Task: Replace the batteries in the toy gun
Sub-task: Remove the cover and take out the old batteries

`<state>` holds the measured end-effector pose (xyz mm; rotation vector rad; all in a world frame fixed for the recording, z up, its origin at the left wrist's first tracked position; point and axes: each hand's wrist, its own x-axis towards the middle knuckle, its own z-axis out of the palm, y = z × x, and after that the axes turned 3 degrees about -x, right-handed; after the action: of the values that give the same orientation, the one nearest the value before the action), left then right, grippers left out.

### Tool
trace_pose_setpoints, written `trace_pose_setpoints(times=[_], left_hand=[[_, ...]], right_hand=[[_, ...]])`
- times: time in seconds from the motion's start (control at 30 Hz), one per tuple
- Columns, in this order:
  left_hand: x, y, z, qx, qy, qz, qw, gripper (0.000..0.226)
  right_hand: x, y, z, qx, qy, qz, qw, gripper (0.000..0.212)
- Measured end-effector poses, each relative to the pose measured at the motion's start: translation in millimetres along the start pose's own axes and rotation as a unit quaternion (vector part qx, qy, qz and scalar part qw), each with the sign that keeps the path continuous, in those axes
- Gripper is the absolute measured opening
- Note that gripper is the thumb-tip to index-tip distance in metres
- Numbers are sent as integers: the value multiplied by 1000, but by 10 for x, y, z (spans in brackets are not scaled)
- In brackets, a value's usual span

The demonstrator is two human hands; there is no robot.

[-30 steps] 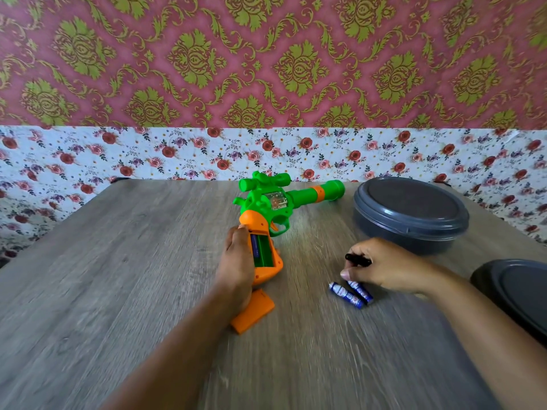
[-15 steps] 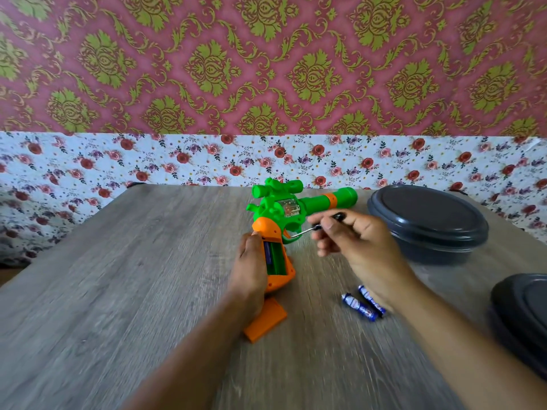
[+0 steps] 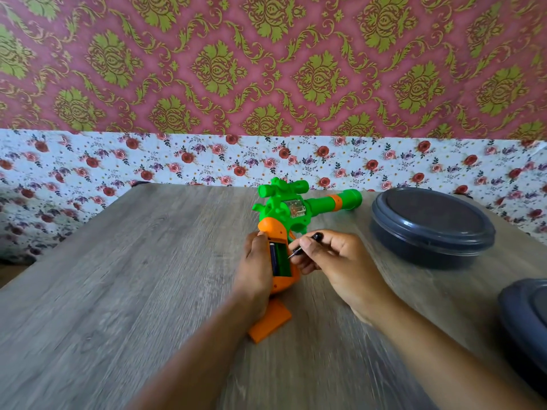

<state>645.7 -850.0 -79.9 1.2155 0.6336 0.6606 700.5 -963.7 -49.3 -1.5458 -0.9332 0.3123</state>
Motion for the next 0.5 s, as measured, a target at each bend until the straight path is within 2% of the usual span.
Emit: trace_pose_setpoints(times=[0.07,0.17,0.37,0.5], left_hand=[[-40,29,12,4,-4,-5,1000,58],[-66,75,10,-5,-6,1,1000,39],[-16,-10,-5,8,-10,9,1000,54],[-16,7,1,7,-6,31,999,32]], right_hand=[[6,-6,11,1,15,-17,1000,17],[21,18,47,-53,9,-36,998,16],[45,-14,19,-35,15,-35,999,17],[66,52,80,-73,14,-33,997,15]])
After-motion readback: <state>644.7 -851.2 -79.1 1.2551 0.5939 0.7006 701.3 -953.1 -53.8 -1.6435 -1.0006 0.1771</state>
